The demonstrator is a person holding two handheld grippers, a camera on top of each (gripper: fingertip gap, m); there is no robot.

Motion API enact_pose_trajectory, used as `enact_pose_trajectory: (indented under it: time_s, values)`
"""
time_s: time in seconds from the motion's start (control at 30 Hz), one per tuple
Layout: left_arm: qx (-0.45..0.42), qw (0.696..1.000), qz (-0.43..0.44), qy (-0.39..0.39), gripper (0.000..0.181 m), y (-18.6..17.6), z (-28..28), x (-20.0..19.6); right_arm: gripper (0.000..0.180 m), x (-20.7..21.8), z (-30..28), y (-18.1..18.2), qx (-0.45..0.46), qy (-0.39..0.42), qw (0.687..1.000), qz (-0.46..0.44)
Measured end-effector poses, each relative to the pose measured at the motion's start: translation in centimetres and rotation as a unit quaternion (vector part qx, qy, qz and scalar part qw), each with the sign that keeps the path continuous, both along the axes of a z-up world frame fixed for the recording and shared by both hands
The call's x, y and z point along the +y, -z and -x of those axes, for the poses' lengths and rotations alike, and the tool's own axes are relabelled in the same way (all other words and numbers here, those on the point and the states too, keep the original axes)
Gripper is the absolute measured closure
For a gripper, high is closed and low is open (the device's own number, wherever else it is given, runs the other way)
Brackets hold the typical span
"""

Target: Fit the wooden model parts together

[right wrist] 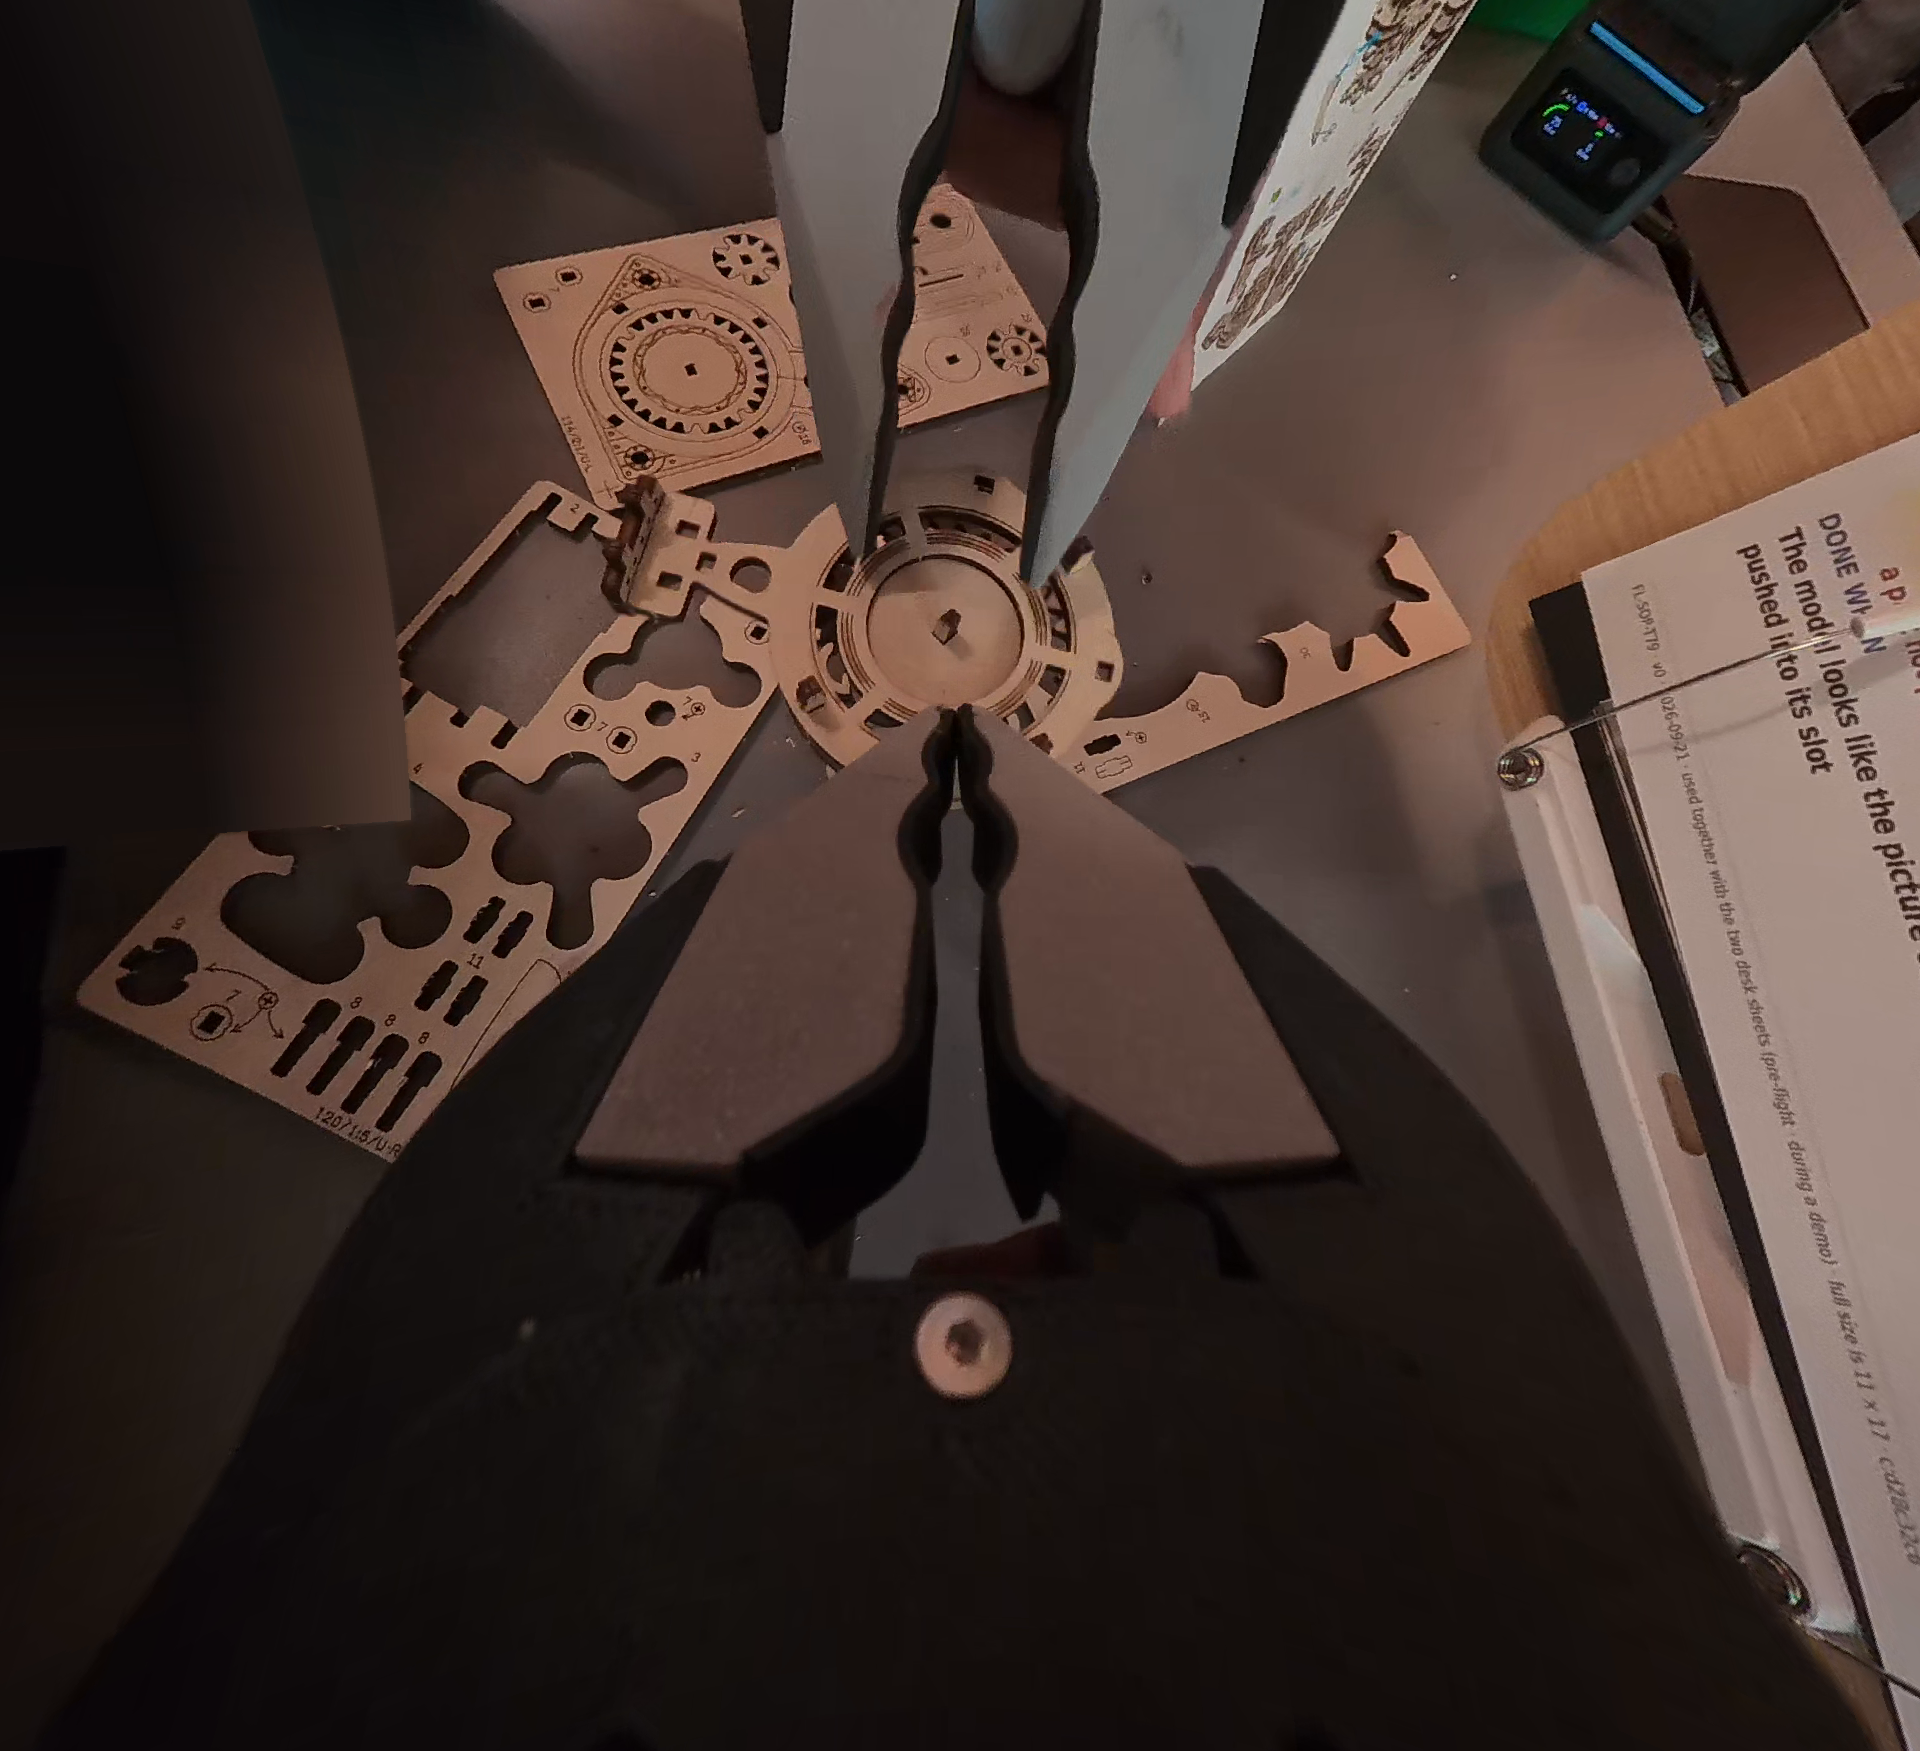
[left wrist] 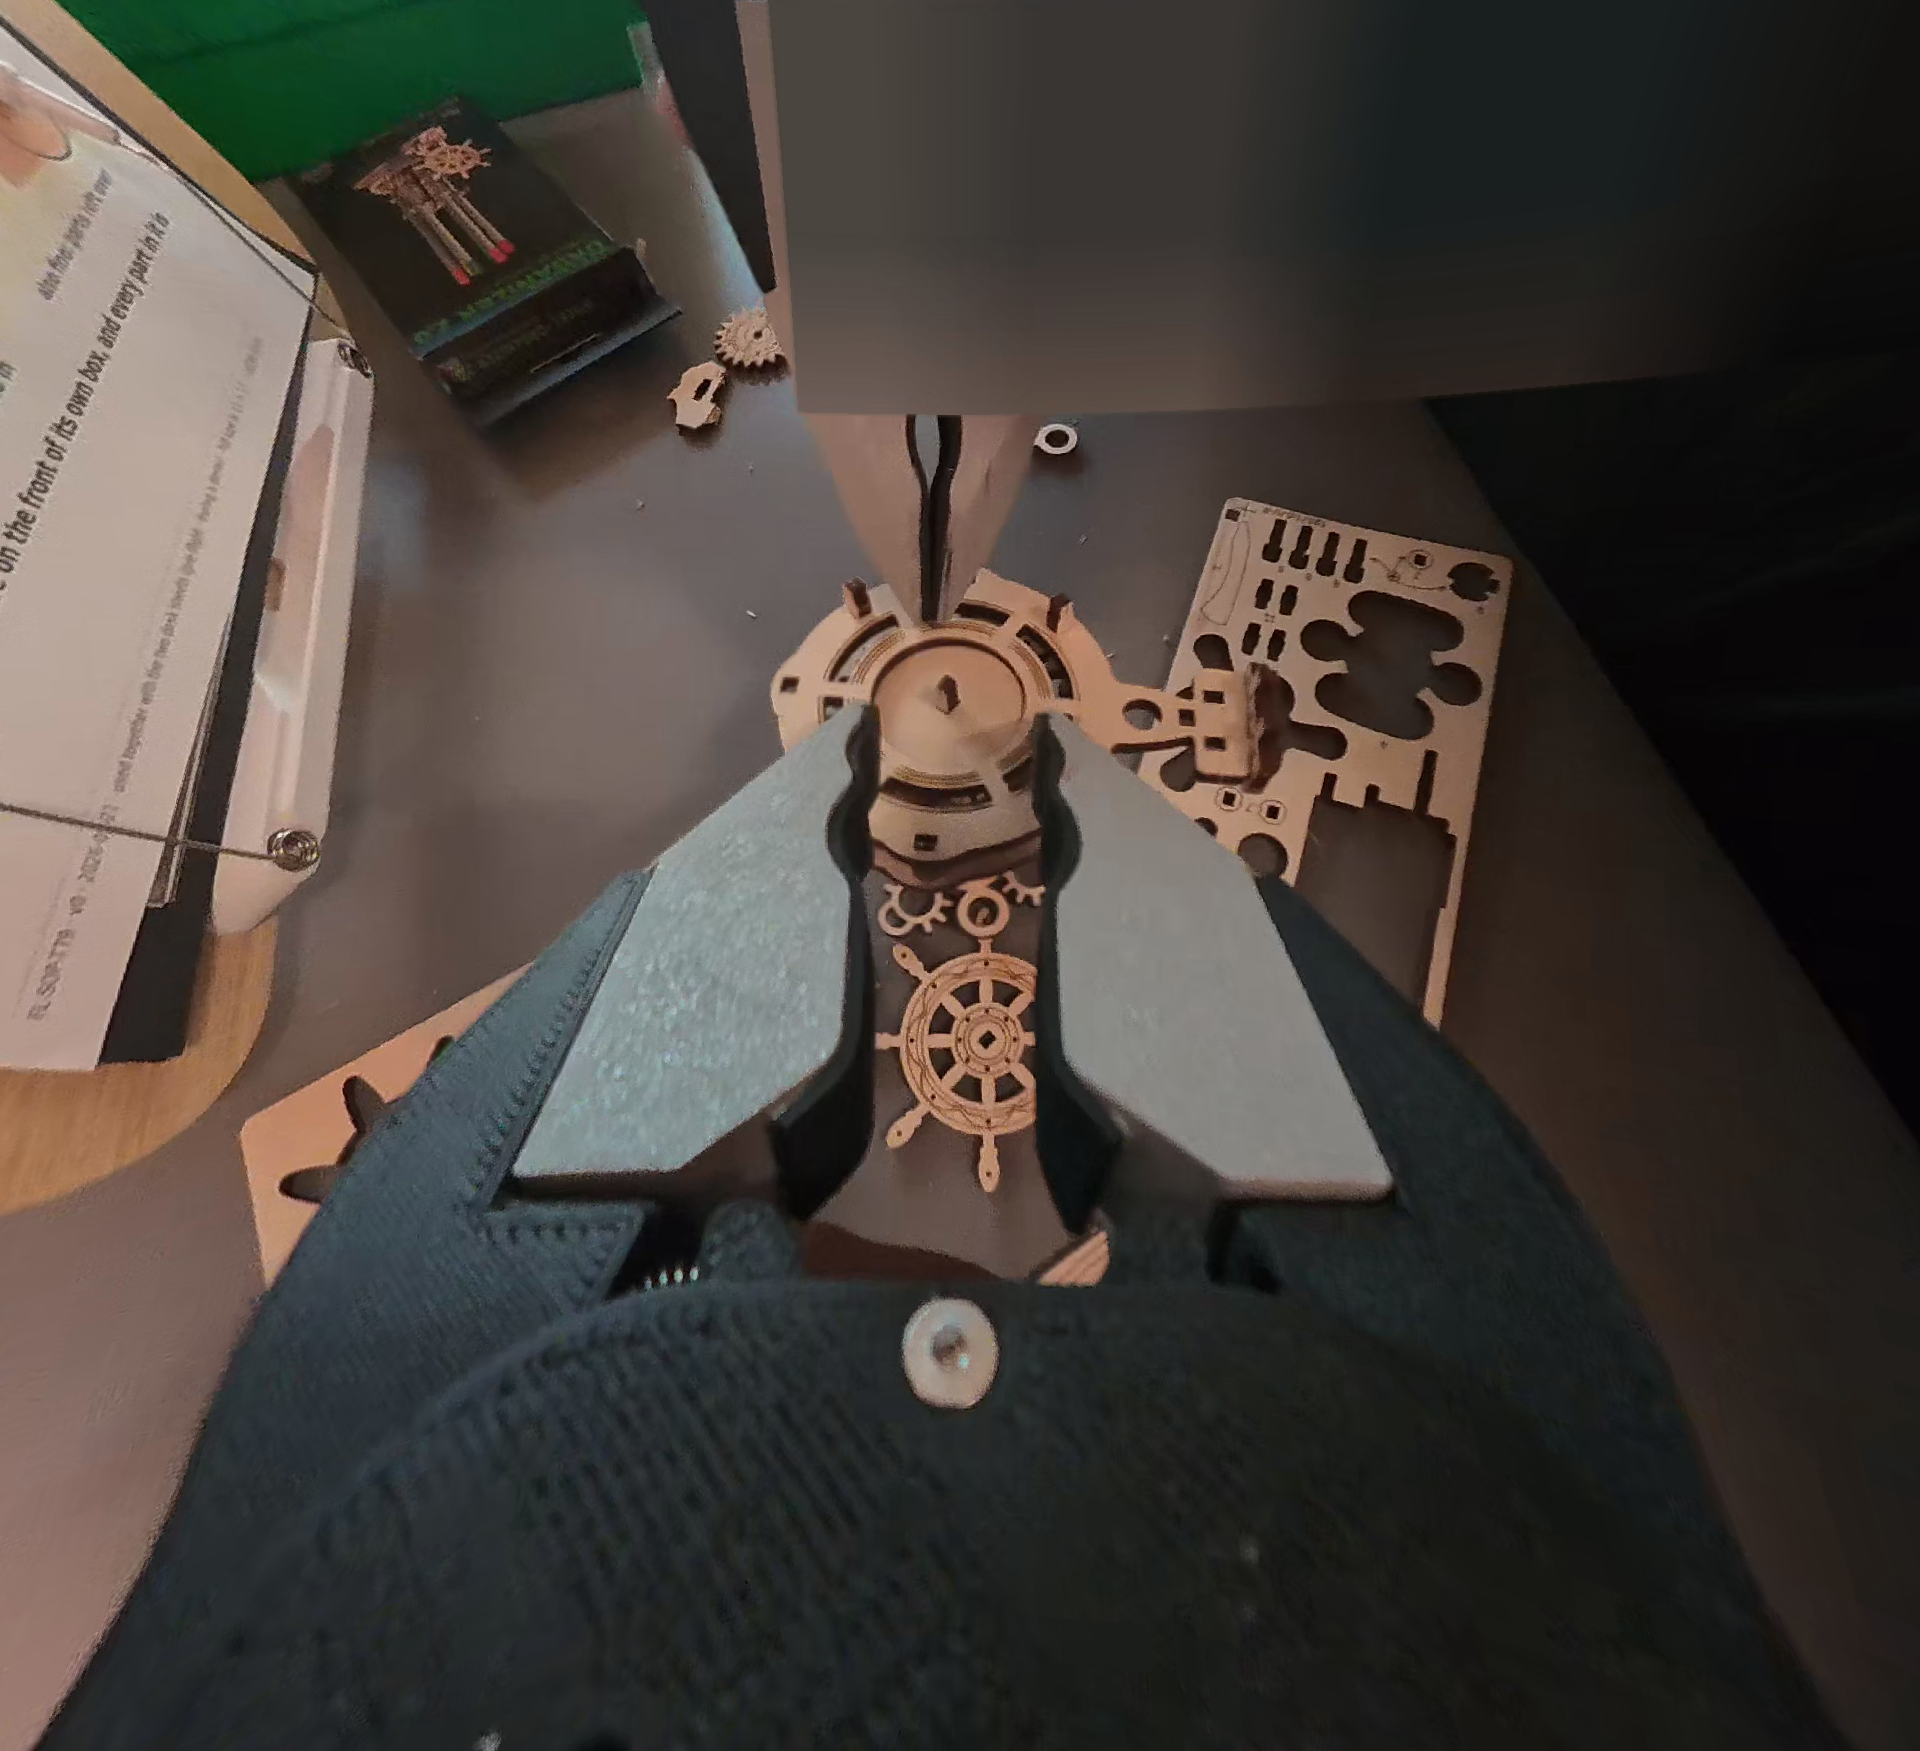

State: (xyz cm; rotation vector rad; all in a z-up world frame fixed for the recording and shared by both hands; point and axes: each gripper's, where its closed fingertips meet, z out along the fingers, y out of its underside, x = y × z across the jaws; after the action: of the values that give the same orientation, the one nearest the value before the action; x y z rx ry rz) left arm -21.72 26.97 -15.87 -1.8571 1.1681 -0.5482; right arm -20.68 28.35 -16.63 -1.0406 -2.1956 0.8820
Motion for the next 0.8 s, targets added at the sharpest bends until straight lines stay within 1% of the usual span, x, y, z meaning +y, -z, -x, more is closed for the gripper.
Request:
enact_pose_trajectory:
  time_s: [0.2,0.37,0.5,0.67,0.8]
  values:
    - [-0.017,1.0,0.016,-0.009,0.157,0.3,0.5,0.0,0.18,-0.2,0.0,-0.1,0.0,-0.007,1.0,0.007]
    - [-0.064,0.997,0.036,-0.011,0.158,0.3,0.5,0.2,0.18,0.0,0.1,-0.1,0.001,-0.006,1.0,0.018]
    - [-0.06,0.998,0.01,-0.002,0.158,-0.3,0.6,0.1,0.18,0.0,0.0,0.0,0.0,-0.009,1.0,0.015]
    - [-0.057,0.998,0.001,-0.025,0.155,-0.4,1.5,1.0,0.18,0.0,0.0,0.0,0.001,-0.011,1.0,0.01]
    - [-0.05,0.998,0.014,-0.026,0.162,0.2,1.6,0.9,0.18,-0.2,0.1,-0.2,0.003,-0.012,1.0,0.016]
